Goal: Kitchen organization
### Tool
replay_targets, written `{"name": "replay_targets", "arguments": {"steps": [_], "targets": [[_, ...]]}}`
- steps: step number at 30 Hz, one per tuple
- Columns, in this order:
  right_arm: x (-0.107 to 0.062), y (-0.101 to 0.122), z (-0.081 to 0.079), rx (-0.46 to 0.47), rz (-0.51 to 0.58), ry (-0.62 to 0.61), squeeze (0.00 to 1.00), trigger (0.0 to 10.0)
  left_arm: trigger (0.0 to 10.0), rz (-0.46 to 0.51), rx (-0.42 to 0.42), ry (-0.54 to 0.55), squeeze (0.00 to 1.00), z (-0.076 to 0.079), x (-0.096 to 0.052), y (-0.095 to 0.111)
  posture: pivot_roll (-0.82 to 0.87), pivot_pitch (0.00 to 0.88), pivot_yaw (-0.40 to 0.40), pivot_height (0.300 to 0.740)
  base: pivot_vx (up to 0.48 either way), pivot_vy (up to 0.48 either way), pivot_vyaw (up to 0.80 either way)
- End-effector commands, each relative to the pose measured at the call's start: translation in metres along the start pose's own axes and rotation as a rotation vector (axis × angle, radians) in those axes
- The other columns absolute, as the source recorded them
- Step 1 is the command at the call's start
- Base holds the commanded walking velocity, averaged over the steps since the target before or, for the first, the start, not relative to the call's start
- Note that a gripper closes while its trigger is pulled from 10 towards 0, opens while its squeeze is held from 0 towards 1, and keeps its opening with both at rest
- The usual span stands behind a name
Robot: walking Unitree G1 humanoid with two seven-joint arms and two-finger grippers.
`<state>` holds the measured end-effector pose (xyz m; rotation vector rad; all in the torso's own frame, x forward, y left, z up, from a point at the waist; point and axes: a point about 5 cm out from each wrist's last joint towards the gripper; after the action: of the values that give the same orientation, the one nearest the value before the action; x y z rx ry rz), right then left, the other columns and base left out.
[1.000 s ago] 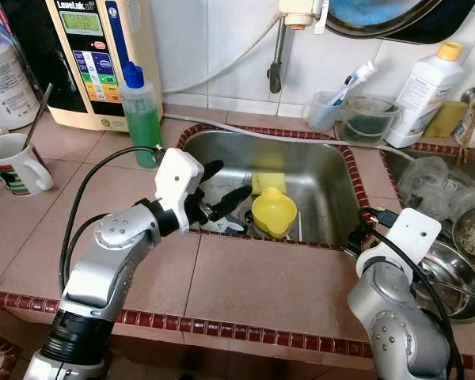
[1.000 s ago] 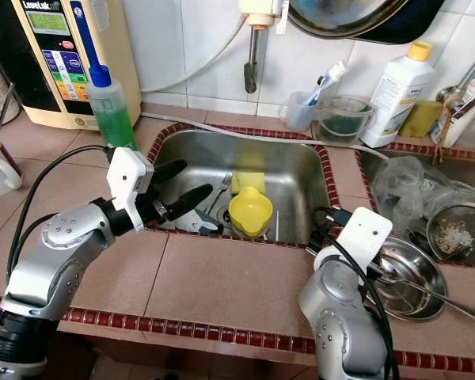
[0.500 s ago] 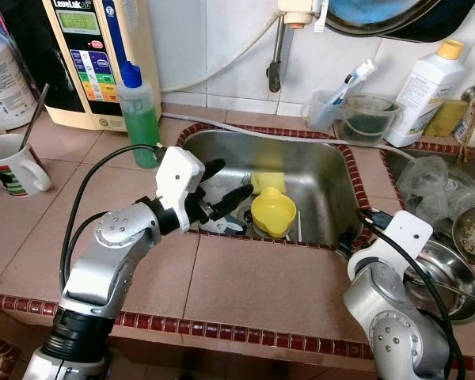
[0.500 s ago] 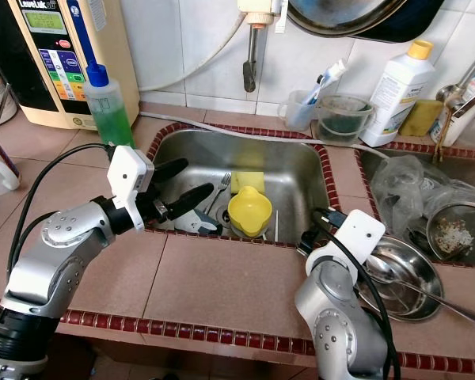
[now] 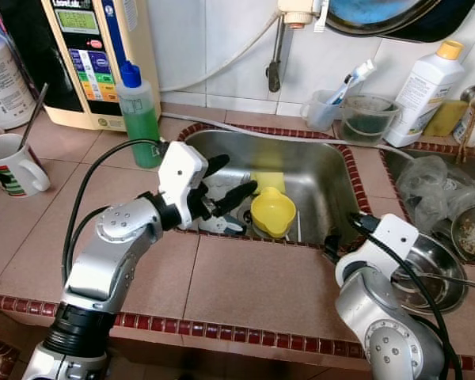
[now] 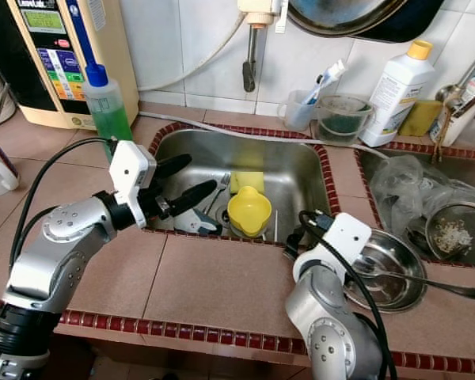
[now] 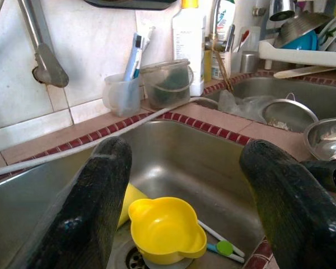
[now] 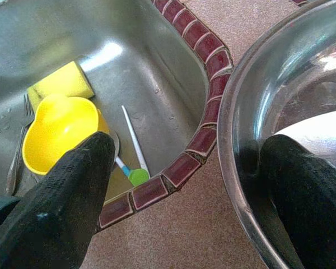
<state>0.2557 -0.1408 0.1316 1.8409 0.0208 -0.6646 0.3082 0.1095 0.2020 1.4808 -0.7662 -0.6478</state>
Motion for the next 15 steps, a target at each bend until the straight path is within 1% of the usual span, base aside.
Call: {"name": "replay_targets", "arguments": {"steps": [1, 15], "targets": [[-0.0196, -0.0274, -0.0389, 0.207, -0.184, 0.091, 0.00, 10.0, 10.0, 0.000, 0.008, -0.014, 0.00, 0.0011, 0.0032, 0.0022, -0.14, 0.111, -0.023, 0.740, 0.000, 0.000, 0.00], [-0.0196, -0.0274, -0.0389, 0.207, -0.184, 0.091, 0.00, 10.0, 10.0, 0.000, 0.008, -0.014, 0.00, 0.0011, 0.0032, 0.0022, -0.14, 0.111, -0.023, 0.740, 0.000, 0.000, 0.00]]}}
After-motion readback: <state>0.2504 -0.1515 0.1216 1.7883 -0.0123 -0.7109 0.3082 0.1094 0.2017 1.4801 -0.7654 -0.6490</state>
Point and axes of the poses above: a point about 5 cm out from each wrist's last joint towards the gripper, its own x axis pointing out of the wrist towards the gripper, its own y axis along the axis of the wrist's last joint, z = x × y, and after that the axes turned 6 degrees about -x, right-handed
